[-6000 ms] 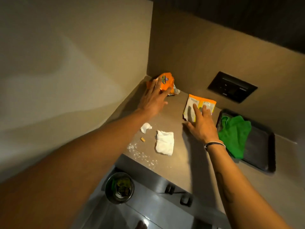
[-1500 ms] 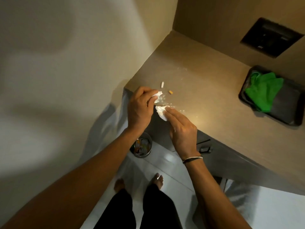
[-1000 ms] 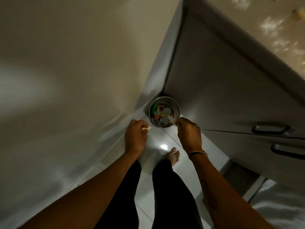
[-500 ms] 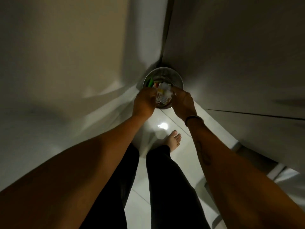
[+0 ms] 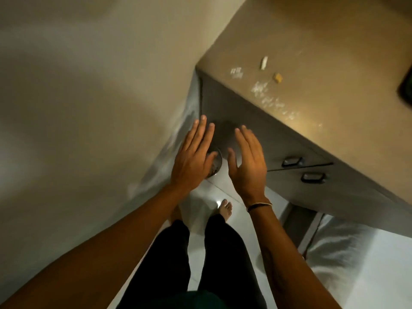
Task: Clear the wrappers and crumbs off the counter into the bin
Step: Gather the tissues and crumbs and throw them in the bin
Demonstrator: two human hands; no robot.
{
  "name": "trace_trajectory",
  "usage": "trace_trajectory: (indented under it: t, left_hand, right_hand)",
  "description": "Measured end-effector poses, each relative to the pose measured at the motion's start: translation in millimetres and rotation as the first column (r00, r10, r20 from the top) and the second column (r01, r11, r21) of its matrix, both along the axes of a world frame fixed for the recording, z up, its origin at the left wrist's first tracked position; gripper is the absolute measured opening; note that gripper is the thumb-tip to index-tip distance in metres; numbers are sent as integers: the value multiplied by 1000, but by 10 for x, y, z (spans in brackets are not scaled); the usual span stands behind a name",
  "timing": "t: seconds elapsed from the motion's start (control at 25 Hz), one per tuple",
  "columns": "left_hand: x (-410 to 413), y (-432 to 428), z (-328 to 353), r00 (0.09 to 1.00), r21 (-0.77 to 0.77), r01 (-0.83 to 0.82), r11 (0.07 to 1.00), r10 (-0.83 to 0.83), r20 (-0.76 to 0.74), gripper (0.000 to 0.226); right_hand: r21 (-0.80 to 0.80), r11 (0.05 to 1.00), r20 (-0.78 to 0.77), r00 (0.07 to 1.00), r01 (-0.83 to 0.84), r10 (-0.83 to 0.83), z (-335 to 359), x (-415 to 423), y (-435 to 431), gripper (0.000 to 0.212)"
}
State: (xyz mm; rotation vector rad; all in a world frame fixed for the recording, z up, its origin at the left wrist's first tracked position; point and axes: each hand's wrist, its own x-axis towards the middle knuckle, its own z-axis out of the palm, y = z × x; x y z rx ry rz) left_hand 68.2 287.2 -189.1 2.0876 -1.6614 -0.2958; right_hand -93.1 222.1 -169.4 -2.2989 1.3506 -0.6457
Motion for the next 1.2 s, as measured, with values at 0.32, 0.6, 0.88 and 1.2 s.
trace_trajectory:
  t: [0.32, 0.6, 0.88, 1.2]
  left_hand:
    - [34, -1355, 1255, 997, -235, -18, 972, 34, 66, 52]
    - [48, -1994, 1375, 971, -20, 20, 1000, -15, 240, 34]
    - [-33, -2104, 1233, 977, -66, 9, 998, 5, 213, 15]
    - [24, -813, 888, 937, -339, -348, 874, 313, -154, 8]
  right_hand:
    - [-197, 965, -32, 982, 176, -185, 1347, 125, -1119, 39]
    - [-63, 987, -262, 952, 148, -160, 1221, 206, -1564, 23]
    - [-128, 983, -255, 953, 135, -164, 1139, 219, -1523, 19]
    - [-112, 994, 108, 994, 15, -3, 819, 238, -473, 23]
